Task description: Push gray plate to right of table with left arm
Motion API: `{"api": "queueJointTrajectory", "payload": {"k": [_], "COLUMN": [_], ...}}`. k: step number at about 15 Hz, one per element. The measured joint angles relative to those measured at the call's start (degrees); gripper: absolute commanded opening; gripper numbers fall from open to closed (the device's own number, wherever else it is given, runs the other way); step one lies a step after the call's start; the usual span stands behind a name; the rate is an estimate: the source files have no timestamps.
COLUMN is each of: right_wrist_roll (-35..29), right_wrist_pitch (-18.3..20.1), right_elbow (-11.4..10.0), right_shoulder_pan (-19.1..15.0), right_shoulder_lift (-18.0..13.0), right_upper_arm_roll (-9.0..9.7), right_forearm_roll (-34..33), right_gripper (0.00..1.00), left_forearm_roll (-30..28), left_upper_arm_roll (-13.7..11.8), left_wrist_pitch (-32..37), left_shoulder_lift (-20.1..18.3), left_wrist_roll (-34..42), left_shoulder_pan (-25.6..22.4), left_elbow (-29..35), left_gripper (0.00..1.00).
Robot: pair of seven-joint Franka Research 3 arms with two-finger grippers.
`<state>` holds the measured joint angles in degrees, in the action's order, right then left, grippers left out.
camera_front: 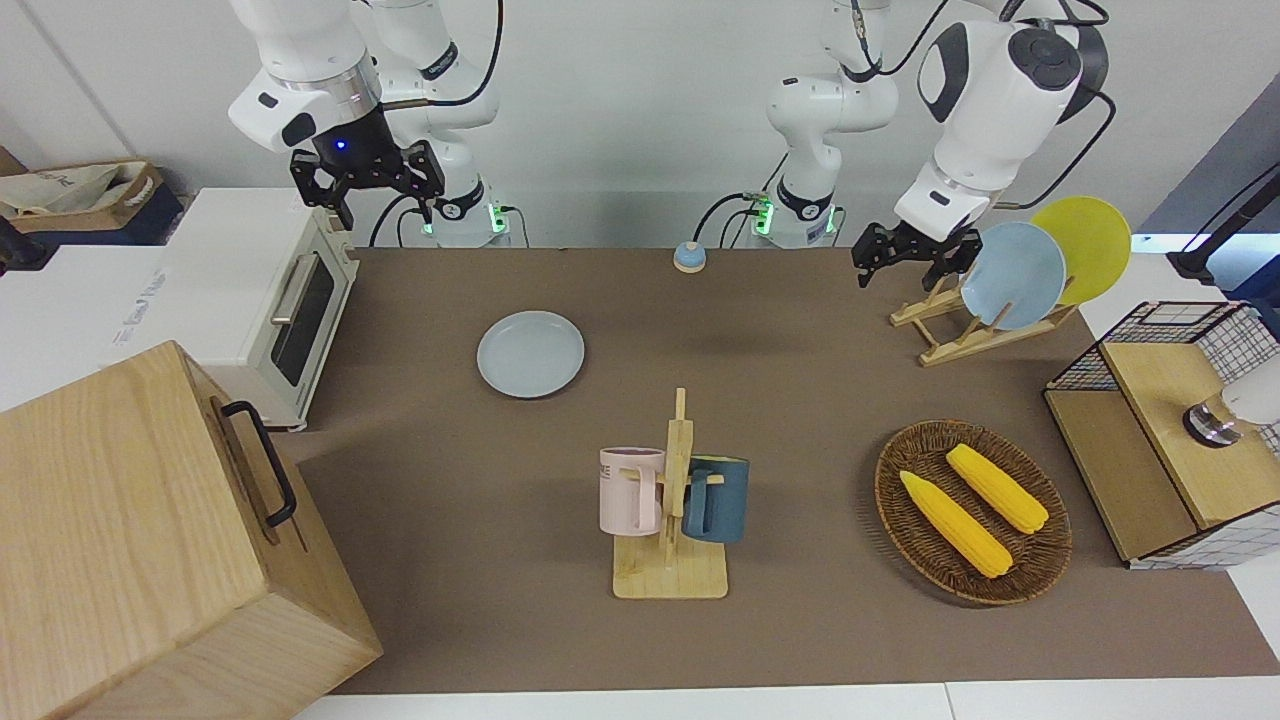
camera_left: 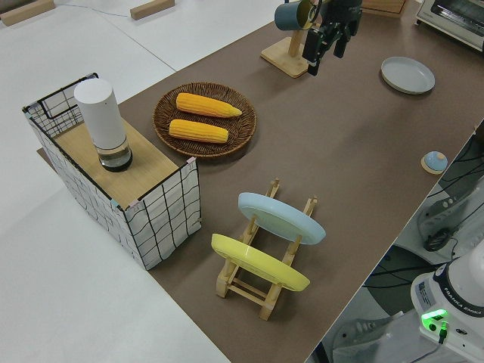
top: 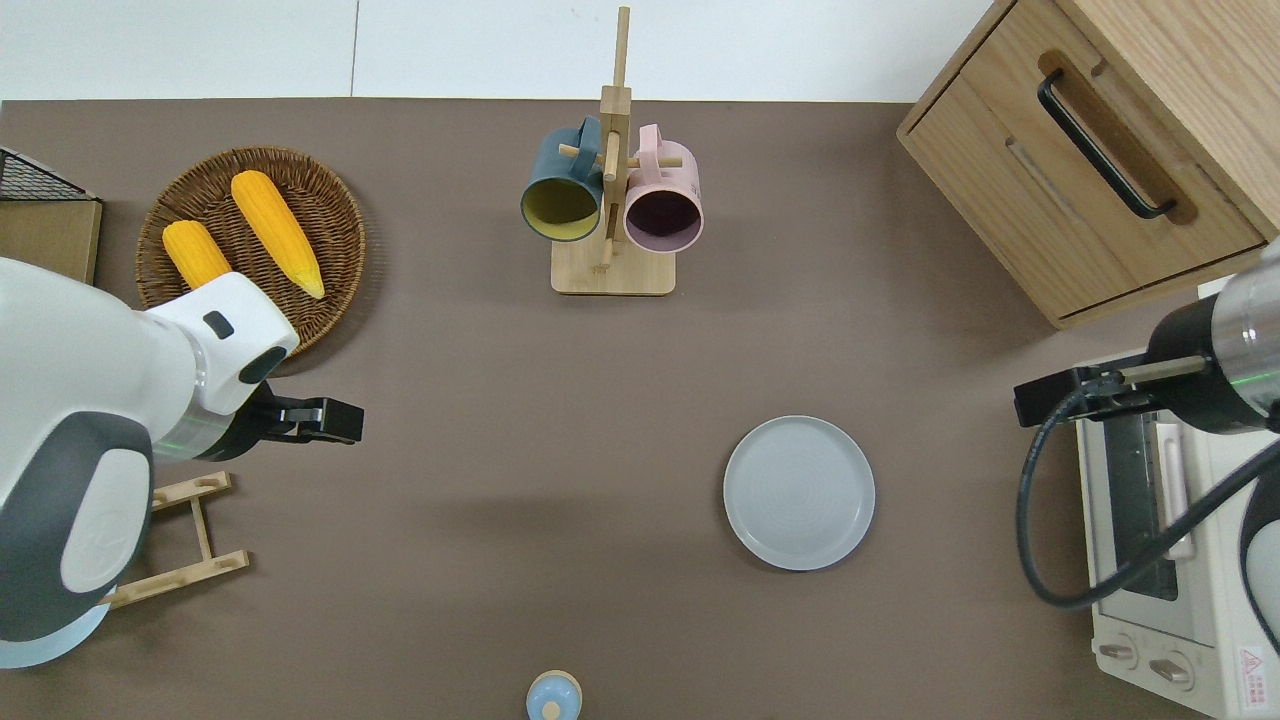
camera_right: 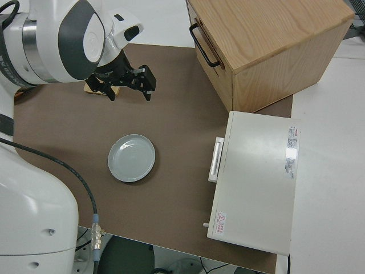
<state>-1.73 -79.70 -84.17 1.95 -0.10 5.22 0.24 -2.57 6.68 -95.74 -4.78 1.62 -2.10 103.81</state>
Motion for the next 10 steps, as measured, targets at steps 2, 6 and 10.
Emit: {"api": "queueJointTrajectory", "payload": {"k": [2,6,10], "right_wrist_roll": [0.0,0.0,0.0], "right_wrist_pitch": [0.0,0.0,0.0], "right_elbow": [0.0,0.0,0.0], "right_shoulder_pan": [0.0,0.0,0.0], "right_shoulder_lift": [0.0,0.0,0.0], "right_upper_arm_roll": [0.0,0.0,0.0], "right_forearm_roll": [0.0,0.0,0.0], "right_gripper": [0.983,0.983,0.983], "left_forearm_roll": [1.22,1.92,1.93], "left_upper_arm_roll": [-0.53,-2.67,-3.97], "left_wrist_pitch": [2.49,3.61,3.64], "left_shoulder_lift": [-0.03,-0.02,-0.02], "left_wrist_roll": [1.76,3.2,4.69], "left_shoulder_pan": [-0.9,-1.23,-1.25], "left_elbow": [-3.14,-5.68,-6.02], "left_gripper": [0.99,0.99,0.99]}}
